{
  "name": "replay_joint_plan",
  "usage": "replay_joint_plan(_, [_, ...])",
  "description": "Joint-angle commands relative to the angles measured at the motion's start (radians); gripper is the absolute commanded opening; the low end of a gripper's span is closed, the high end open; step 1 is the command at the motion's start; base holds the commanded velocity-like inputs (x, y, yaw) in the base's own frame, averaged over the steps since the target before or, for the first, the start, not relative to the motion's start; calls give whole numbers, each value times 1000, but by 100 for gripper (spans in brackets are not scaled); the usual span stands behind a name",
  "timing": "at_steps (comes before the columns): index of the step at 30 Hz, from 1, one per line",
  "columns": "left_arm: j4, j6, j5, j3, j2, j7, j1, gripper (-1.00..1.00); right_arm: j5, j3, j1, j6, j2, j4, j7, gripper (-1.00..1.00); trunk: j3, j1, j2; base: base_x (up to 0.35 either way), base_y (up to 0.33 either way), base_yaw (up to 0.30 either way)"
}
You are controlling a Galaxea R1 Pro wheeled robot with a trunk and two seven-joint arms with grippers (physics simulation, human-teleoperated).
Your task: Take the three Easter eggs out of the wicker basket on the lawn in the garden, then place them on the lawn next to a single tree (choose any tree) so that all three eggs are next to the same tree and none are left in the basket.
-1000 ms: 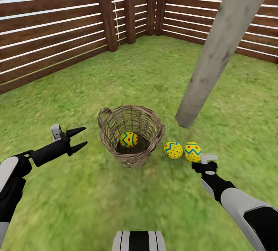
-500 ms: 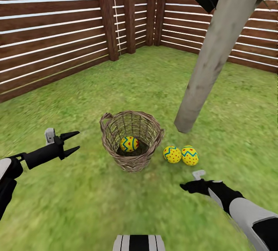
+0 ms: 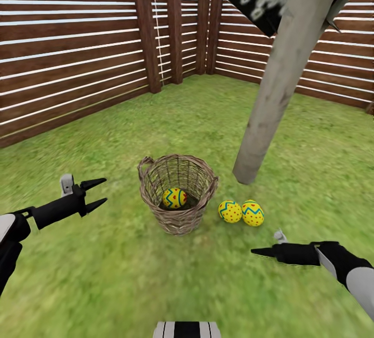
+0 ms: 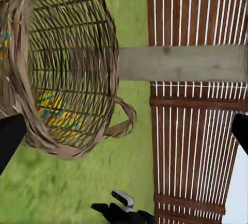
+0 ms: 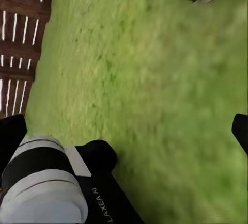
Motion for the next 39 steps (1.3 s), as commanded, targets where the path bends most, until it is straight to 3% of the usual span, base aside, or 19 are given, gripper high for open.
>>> replay_joint_plan(1, [-10,4,8,1,0,9,0,100,-10,5,0,38,0,-18,26,100,3,-1,0,0,0,0])
replay_joint_plan(4, [-37,3,8,2,0,9,0,100,-10,-31,0,118,1,-93,43,100,15,-2,1,0,0,0])
replay_joint_plan(6, [-39,-3,21,13,10,1,1,100,-22,-43,-12,117,1,-91,43,100,19,-2,1,0,0,0])
replay_joint_plan(11, [-43,-2,5,5,16,3,1,100,-51,-74,-41,112,-27,-64,71,100,38,-5,2,0,0,0])
replay_joint_plan(15, [-45,-1,1,7,34,3,1,100,-74,-99,-64,113,-18,-50,60,100,53,-7,3,0,0,0])
replay_joint_plan(21, [-45,0,1,8,37,3,1,100,-109,-136,-99,115,-11,-65,26,100,77,-9,4,0,0,0])
replay_joint_plan(30, [-45,0,2,9,38,3,1,100,-161,-192,-140,125,40,-116,-24,100,111,-13,7,0,0,0])
replay_joint_plan(31, [-45,0,2,9,38,3,1,100,-212,-367,-134,137,188,-451,-434,100,115,-14,7,0,0,0])
replay_joint_plan(32, [-45,0,2,9,38,4,1,100,-197,-367,-128,147,202,-482,-461,100,119,-14,7,0,0,0])
replay_joint_plan(34, [-45,0,2,9,38,3,1,100,-108,-367,-74,228,279,-676,-617,100,127,-15,8,0,0,0])
replay_joint_plan(36, [-45,0,2,9,39,3,1,100,-59,-368,-25,270,332,-838,-742,100,135,-16,8,0,0,0])
replay_joint_plan(39, [-45,0,4,10,56,3,1,100,-36,-351,28,294,379,-983,-894,100,146,-17,9,0,0,0])
